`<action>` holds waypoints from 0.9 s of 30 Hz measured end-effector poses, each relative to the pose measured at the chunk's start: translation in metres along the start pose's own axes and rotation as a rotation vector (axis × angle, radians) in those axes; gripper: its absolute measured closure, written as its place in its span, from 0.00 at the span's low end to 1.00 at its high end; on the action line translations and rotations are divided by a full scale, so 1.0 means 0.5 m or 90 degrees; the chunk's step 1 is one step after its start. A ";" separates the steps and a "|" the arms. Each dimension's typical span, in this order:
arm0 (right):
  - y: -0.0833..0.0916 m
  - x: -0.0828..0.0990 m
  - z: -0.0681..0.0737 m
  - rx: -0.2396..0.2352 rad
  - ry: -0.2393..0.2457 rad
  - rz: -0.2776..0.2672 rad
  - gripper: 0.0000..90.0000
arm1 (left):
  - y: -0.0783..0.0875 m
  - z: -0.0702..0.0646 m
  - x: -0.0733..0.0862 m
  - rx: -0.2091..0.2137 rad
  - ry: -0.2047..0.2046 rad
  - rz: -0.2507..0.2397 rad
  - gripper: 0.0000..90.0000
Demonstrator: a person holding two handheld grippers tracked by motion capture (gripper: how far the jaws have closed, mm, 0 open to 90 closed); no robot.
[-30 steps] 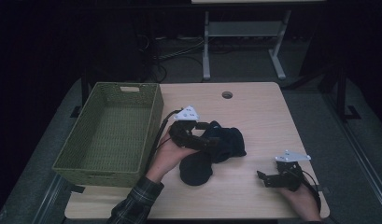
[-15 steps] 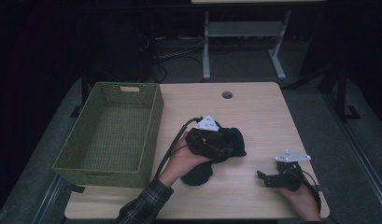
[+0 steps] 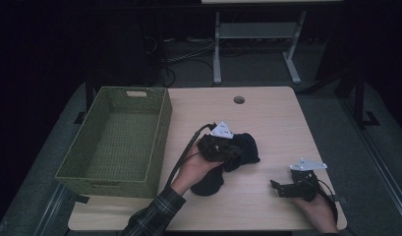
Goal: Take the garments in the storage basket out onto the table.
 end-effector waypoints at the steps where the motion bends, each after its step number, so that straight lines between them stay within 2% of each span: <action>1: 0.000 0.000 0.000 0.000 0.000 0.000 0.08 | 0.006 0.003 -0.002 -0.003 0.000 -0.004 0.89; 5: 0.000 0.000 0.000 0.000 0.000 0.000 0.08 | 0.037 0.020 -0.012 -0.018 0.017 -0.039 0.89; 8: 0.000 0.000 0.000 0.000 0.000 0.000 0.08 | 0.068 0.043 -0.016 -0.046 0.035 -0.069 0.89; 15: 0.000 0.000 0.000 0.001 0.000 0.000 0.08 | 0.105 0.090 -0.007 -0.089 0.083 -0.100 0.89; 22: 0.000 0.000 0.000 0.001 0.000 0.000 0.08 | 0.117 0.132 0.025 -0.145 0.136 -0.090 0.87; 27: 0.000 0.000 0.000 0.001 0.000 0.000 0.08 | 0.118 0.145 0.049 -0.189 0.159 -0.059 0.85</action>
Point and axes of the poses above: each handheld gripper's, and its own axes: y roughly backward along the jaws, x roughly out of its underside, z roughly to its left, the point moved 4 cm from there along -y, roughly forward along the jaws, and after that the axes turned 10 degrees about x, right-handed, at the moved point
